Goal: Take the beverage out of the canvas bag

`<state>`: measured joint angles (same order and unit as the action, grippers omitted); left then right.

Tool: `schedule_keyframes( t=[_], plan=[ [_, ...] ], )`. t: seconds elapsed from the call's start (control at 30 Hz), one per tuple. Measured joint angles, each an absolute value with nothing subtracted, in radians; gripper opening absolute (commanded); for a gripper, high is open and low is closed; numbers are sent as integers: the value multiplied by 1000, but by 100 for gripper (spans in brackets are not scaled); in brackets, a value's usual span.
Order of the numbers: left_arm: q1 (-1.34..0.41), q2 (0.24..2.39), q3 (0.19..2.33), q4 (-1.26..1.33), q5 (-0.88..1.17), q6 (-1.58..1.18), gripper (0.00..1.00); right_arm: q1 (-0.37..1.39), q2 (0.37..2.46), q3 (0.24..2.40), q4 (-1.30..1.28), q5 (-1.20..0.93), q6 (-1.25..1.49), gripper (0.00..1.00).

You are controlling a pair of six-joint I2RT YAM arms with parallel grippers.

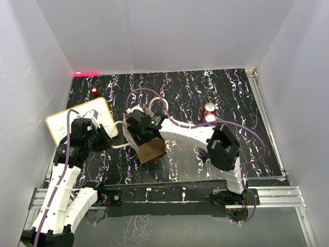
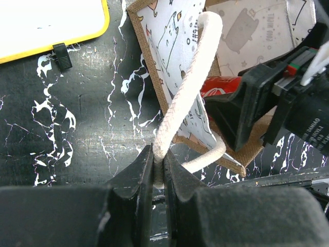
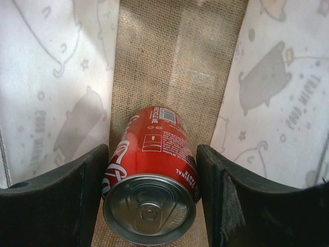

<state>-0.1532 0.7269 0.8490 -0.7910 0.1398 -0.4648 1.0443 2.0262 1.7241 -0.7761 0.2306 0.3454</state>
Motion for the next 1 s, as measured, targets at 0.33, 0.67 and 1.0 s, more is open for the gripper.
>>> schedule_keyframes(
  t=[0.33, 0.67, 1.0],
  plan=[
    [-153, 725, 849, -789, 140, -465, 0, 979, 1885, 1606, -668, 193, 395, 7],
    [-153, 725, 849, -786, 140, -465, 0, 960, 1871, 1608, -619, 162, 397, 7],
    [-153, 726, 849, -785, 138, -465, 0, 961, 1847, 1625, -598, 131, 398, 7]
  ],
)
